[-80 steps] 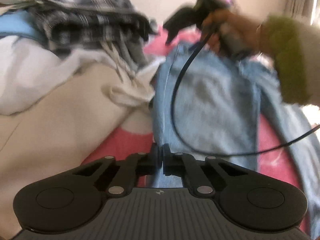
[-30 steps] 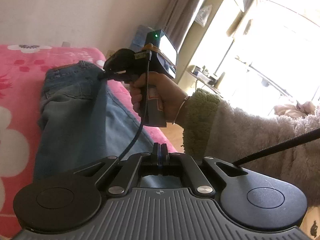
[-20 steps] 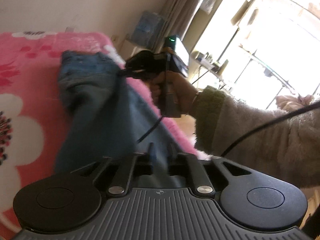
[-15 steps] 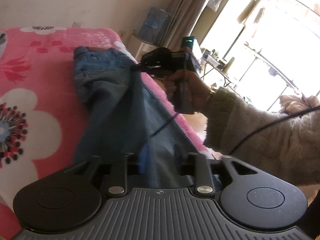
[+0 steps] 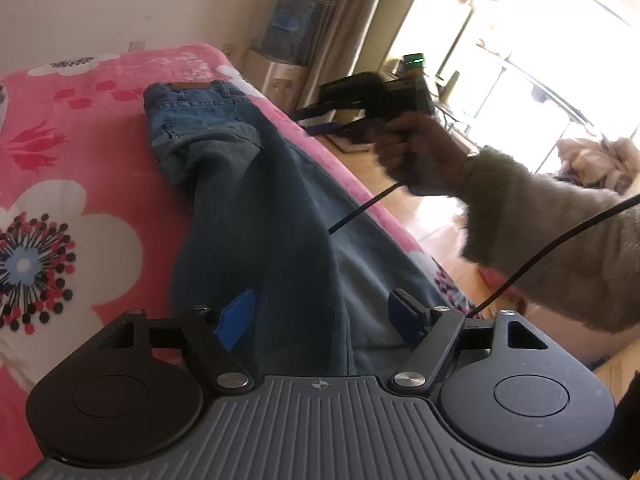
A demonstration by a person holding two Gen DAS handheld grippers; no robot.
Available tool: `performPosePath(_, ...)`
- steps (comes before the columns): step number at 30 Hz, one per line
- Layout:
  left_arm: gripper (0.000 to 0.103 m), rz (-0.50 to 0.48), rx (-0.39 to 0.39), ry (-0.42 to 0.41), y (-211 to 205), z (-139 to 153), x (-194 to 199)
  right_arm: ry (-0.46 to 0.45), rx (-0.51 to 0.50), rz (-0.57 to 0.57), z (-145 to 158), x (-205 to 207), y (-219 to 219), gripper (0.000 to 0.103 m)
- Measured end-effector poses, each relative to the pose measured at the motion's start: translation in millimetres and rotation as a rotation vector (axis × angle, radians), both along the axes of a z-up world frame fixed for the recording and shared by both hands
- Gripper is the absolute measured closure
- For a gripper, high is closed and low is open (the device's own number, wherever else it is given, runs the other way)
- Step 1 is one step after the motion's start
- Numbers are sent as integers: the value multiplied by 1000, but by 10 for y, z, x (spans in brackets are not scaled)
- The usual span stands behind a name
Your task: Fold clothes
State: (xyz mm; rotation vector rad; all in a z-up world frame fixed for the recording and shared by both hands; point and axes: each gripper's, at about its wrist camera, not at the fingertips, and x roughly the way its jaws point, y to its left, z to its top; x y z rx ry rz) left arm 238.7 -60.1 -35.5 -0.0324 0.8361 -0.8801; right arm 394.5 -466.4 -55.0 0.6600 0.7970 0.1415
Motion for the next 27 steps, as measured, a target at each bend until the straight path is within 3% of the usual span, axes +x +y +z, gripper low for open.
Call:
performPosePath(8, 17, -40, 40, 4, -8, -123, -283, -13, -9, 38, 446, -960, -336, 65)
performPosePath(11, 17, -65, 98, -4, -155, -256, -397, 69, -18, 119, 323, -1110, -128, 64)
performPosePath(16, 24, -129, 232, -103, -419, -444, -615, 171, -14, 208, -96, -1200, 311, 65)
performPosePath(22, 57, -155, 356, -169, -587, -620, -703, 136, -3, 193, -174, -1129, 399, 65)
performPosePath(24, 78, -144, 397, -186, -602, -670, -689, 124, 1, 188, -200, -1105, 428, 67)
performPosePath(27, 93, -160, 394, -184, -604, -648, -673, 106, 7, 181, -239, -1069, 472, 84)
